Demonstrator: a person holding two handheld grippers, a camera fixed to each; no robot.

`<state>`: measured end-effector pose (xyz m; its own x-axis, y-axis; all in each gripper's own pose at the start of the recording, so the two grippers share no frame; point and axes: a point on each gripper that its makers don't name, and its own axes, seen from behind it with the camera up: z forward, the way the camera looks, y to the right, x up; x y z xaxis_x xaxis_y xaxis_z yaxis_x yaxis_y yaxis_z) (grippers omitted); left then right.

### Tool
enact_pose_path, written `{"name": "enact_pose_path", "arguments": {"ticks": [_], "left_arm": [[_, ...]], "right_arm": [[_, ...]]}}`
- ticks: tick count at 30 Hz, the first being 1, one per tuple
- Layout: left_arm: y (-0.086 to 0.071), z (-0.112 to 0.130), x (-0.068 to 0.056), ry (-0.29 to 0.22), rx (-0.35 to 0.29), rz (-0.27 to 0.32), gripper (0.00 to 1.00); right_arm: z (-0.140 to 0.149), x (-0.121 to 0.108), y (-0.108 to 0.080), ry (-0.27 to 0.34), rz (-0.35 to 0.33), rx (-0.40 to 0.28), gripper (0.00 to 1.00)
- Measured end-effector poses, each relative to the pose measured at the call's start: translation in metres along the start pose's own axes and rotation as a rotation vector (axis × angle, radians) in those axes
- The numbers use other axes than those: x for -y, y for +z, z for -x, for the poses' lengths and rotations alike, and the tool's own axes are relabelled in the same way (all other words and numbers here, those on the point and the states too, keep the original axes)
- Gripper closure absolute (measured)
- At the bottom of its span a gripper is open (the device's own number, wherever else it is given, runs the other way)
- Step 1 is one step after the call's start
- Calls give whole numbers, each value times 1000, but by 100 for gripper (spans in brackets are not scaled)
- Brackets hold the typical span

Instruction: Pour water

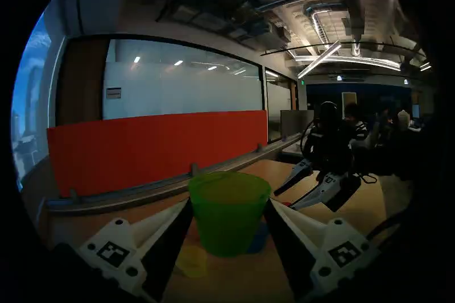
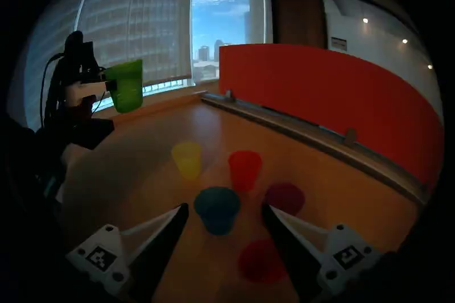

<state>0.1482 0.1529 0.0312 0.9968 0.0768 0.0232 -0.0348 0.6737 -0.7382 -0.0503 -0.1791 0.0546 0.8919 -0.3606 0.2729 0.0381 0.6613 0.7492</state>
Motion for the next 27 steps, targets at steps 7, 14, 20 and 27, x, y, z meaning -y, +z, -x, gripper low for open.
{"name": "enact_pose_path", "arguments": {"ticks": [7,14,20,27], "left_arm": [[0,3,2,-3,2,-2,15],[1,8,4,-3,7,-4,15],[0,10,4,-4,9,0,15],[-2,14,7,-4,14,-3,15]], "right_arm": [[12,4,15,-3,-17,33,0],[23,8,30,-14,-33,68,1],[30,11,41,-25,-42,104,1],[37,10,52,-33,-47,142,1]]}}
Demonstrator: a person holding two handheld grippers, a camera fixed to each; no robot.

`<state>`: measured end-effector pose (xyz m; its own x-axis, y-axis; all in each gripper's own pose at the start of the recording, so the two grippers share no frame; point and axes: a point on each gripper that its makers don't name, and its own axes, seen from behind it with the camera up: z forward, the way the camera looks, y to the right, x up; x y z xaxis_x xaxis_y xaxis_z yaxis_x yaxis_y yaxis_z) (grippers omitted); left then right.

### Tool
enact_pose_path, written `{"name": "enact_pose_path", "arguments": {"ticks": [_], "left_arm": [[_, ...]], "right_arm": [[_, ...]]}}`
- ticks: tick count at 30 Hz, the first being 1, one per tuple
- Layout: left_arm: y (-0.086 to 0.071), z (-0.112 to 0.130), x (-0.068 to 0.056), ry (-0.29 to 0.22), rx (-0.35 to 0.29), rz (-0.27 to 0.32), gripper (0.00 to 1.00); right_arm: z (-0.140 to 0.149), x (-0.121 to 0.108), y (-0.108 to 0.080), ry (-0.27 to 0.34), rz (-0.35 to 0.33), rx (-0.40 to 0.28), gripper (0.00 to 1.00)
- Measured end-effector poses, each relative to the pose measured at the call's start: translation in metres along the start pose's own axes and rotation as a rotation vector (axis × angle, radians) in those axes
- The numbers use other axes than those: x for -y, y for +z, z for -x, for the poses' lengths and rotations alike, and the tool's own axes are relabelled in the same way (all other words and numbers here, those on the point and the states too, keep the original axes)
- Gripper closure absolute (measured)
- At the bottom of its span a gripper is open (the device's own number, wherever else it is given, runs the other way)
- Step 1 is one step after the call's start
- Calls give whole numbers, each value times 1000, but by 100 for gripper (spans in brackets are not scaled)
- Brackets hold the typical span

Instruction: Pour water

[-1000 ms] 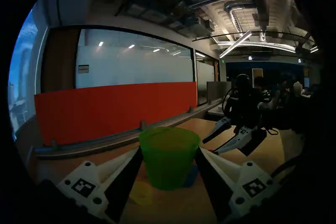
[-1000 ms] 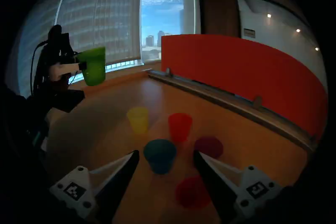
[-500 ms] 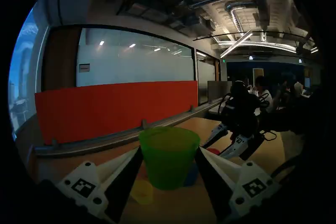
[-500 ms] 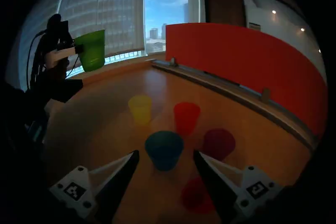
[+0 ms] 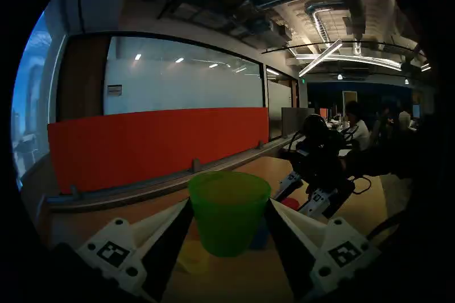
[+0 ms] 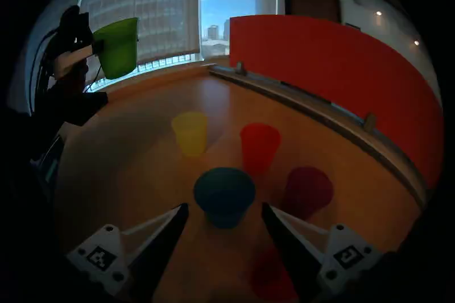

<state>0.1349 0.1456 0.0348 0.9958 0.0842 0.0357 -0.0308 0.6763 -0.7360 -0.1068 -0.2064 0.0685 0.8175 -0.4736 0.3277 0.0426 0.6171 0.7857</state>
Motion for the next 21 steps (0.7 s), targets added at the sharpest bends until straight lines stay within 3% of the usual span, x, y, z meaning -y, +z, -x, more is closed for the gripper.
{"name": "enact_pose_path", "arguments": {"ticks": [21], "left_arm": [[-1,9,3,1,15,0,15]], "right_arm": [[5,2,42,-14,-30,69,1]]}}
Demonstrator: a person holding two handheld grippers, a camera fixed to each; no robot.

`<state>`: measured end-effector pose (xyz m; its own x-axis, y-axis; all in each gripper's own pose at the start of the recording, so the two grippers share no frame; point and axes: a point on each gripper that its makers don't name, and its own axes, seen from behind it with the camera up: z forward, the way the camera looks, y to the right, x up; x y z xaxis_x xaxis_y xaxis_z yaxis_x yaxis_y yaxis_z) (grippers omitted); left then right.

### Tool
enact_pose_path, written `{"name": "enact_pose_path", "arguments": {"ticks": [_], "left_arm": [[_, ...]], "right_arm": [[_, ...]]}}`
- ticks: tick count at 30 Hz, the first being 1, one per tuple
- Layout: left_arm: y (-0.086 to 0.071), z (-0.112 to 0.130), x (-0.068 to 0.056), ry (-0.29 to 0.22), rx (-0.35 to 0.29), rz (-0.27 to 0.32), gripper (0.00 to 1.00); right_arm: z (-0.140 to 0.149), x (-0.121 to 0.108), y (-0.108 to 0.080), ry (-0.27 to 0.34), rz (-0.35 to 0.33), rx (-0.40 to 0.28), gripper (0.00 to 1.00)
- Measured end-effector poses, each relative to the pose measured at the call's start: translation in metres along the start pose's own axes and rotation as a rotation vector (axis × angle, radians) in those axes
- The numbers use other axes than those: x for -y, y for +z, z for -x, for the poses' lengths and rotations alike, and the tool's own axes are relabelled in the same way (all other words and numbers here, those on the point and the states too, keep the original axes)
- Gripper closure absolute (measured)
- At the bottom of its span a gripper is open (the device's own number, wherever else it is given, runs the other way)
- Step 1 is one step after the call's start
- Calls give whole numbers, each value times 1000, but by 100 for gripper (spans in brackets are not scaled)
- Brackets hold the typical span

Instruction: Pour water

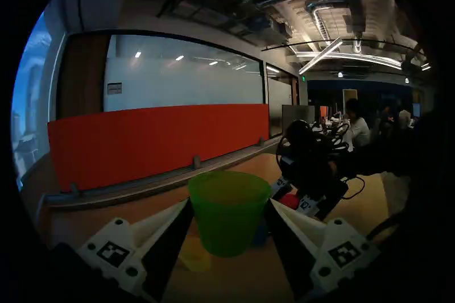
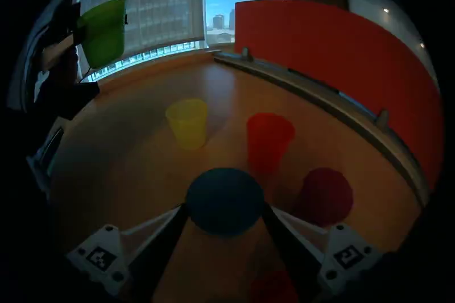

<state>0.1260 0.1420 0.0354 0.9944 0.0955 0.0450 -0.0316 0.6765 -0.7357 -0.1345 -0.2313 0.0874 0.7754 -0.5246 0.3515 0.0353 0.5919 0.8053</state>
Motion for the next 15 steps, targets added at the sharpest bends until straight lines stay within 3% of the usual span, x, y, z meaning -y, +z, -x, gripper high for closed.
{"name": "enact_pose_path", "arguments": {"ticks": [10,15], "left_arm": [[0,3,3,-1,6,-2,15],[0,6,2,-4,8,1,15]], "right_arm": [[0,-1,11,0,1,0,1],[1,-1,11,11,-3,-6,9]]}}
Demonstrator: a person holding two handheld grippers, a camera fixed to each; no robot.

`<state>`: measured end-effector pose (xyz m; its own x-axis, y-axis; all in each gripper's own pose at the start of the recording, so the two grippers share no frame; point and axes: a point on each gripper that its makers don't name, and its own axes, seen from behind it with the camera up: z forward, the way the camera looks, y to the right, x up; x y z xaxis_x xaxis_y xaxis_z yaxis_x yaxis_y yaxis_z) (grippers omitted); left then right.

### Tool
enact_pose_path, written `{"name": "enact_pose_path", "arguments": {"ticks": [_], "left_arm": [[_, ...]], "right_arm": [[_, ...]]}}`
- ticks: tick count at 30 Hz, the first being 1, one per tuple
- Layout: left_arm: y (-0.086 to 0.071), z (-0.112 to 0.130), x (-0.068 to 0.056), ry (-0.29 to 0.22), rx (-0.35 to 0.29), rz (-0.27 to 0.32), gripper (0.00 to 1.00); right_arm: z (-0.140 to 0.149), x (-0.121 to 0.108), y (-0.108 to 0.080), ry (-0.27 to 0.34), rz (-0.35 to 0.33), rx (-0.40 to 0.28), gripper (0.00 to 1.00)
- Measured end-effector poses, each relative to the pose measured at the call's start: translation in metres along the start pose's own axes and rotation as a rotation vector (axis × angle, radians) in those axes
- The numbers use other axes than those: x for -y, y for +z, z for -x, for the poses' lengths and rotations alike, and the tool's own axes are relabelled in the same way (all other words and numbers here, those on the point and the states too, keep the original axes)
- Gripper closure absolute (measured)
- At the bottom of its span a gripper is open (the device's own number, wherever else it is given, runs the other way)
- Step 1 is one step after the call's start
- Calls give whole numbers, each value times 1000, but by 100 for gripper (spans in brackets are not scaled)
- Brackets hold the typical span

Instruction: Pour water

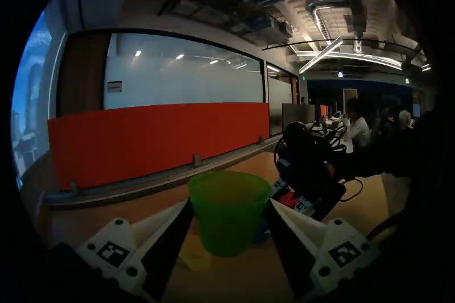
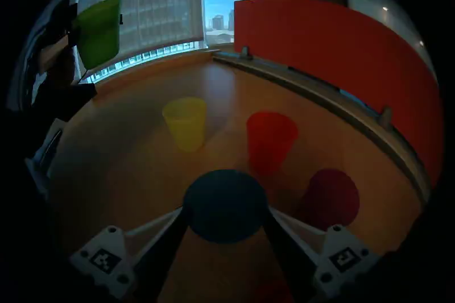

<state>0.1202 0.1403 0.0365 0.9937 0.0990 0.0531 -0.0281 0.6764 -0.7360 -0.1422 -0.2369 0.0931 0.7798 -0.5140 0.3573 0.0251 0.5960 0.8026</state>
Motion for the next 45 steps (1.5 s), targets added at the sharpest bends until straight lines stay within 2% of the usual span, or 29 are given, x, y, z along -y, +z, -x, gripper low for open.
{"name": "enact_pose_path", "arguments": {"ticks": [8,13,32,45], "left_arm": [[-1,0,1,0,4,1,15],[-2,-1,0,-1,6,0,15],[-3,0,-18,1,27,26,15],[-1,6,-29,-24,41,51,15]], "right_arm": [[-3,2,-3,-1,3,-5,9],[-12,4,-12,-2,10,-32,9],[-59,13,-79,4,50,-205,9],[-89,14,-115,9,76,-336,9]]}}
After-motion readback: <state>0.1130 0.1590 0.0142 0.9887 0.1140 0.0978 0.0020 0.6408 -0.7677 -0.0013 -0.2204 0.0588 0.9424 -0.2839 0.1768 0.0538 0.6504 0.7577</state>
